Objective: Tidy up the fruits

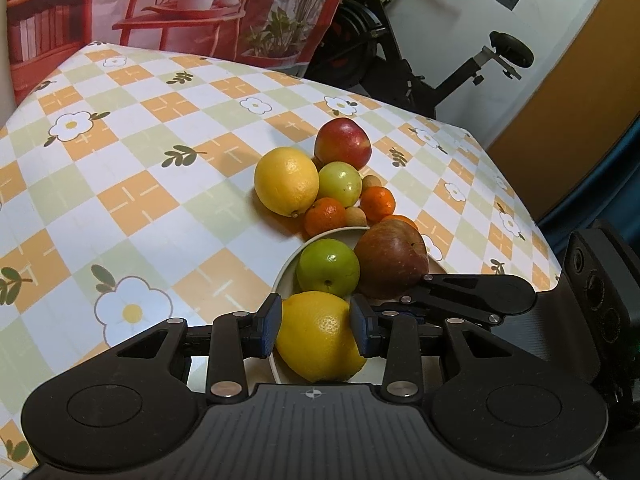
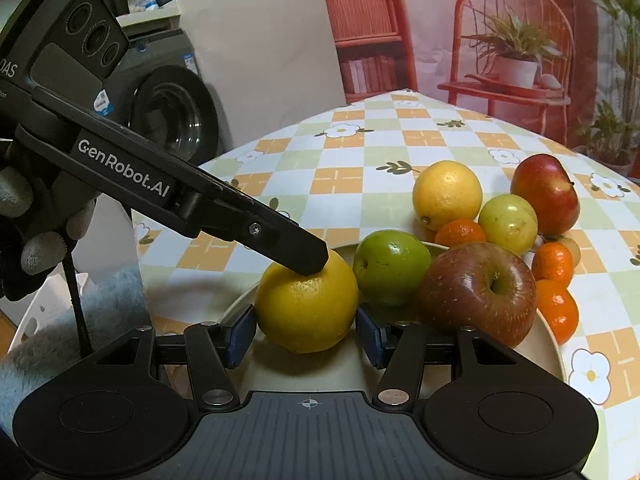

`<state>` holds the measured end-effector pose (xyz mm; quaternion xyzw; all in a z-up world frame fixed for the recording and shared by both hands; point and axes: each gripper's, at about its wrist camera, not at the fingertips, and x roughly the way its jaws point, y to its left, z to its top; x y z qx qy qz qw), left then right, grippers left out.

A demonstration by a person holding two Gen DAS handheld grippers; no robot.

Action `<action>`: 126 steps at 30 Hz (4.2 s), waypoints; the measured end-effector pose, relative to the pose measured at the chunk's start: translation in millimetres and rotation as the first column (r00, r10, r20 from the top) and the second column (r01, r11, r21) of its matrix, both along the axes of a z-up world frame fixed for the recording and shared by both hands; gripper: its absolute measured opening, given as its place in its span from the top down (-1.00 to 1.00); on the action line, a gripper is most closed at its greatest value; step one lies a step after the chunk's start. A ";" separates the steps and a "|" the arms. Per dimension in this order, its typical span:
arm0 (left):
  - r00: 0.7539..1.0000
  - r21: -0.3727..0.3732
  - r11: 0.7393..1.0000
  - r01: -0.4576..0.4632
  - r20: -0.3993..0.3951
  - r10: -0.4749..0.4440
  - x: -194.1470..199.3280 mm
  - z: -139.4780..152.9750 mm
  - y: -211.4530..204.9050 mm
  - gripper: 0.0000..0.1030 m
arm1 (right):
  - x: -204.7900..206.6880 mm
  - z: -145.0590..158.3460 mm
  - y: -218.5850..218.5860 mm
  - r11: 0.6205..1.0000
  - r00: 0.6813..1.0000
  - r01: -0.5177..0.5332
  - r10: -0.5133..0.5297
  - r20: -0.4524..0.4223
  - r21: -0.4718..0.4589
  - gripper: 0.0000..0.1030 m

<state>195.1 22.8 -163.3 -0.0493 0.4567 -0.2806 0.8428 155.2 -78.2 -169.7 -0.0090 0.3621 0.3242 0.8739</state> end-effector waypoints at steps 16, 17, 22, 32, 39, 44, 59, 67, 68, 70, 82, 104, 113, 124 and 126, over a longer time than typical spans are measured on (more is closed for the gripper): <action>0.999 0.025 1.000 -0.004 0.041 0.003 -4.0 1.1 -2.6 0.19 | -9.9 5.9 -17.2 0.997 0.999 0.054 -0.054 -0.002 0.053 -0.02; 0.999 0.025 1.000 -0.005 0.042 0.004 -4.5 1.2 -2.5 0.19 | -11.2 6.7 -18.1 0.997 0.998 0.057 -0.058 0.002 0.054 -0.02; 0.999 0.025 1.000 -0.010 0.040 0.009 -5.6 1.7 -1.4 0.19 | -22.6 15.3 -25.3 0.996 0.996 0.075 -0.078 0.053 0.049 -0.02; 0.998 0.031 0.999 -0.026 0.051 0.024 -7.5 2.8 -2.6 0.19 | -38.1 38.4 -70.3 0.976 0.966 0.184 -0.202 0.163 0.116 -0.01; 0.994 -0.012 0.997 -0.081 0.078 0.081 -3.4 9.1 0.6 0.23 | -26.6 30.9 -99.9 0.958 0.943 0.265 -0.281 0.176 0.113 0.02; 0.987 -0.032 0.995 -0.094 0.125 0.098 -2.0 16.9 -6.1 0.24 | -19.4 18.7 -113.9 0.950 0.933 0.297 -0.311 0.180 0.098 0.10; 0.947 -0.057 0.980 -0.190 0.251 0.198 15.2 49.1 -37.3 0.24 | 14.6 2.6 -141.4 0.925 0.904 0.352 -0.376 0.204 0.145 0.21; 0.953 -0.013 0.982 -0.191 0.239 0.188 25.9 42.2 -58.3 0.24 | 32.5 -16.0 -146.9 0.922 0.911 0.359 -0.380 0.159 0.144 0.28; 0.953 -0.011 0.982 -0.190 0.236 0.188 27.1 40.8 -60.0 0.24 | 34.6 -17.6 -146.0 0.924 0.915 0.353 -0.373 0.151 0.144 0.28; 0.956 -0.010 0.982 -0.189 0.226 0.187 28.9 36.9 -62.3 0.25 | 38.7 -20.9 -142.9 0.930 0.923 0.341 -0.359 0.140 0.135 0.28; 0.950 -0.030 0.971 -0.239 0.202 0.240 29.4 29.1 -57.2 0.26 | 44.3 -30.1 -138.4 0.939 0.944 0.301 -0.318 0.087 0.168 0.26; 0.934 0.006 0.963 -0.270 0.244 0.261 3.5 20.7 -53.9 0.26 | 38.5 -35.0 -159.9 0.858 0.873 0.462 -0.484 0.052 0.224 0.25; 0.934 0.009 0.963 -0.269 0.247 0.259 1.5 19.9 -54.7 0.26 | 31.5 -37.0 -171.5 0.827 0.856 0.479 -0.515 0.055 0.294 0.22; 0.937 0.015 0.966 -0.257 0.250 0.245 -0.2 18.4 -57.8 0.26 | 41.3 -34.5 -150.8 0.898 0.917 0.377 -0.396 0.046 0.228 0.21; 0.938 0.017 0.967 -0.254 0.248 0.242 -0.1 17.9 -58.7 0.26 | 43.3 -34.8 -147.5 0.907 0.926 0.361 -0.377 0.037 0.216 0.21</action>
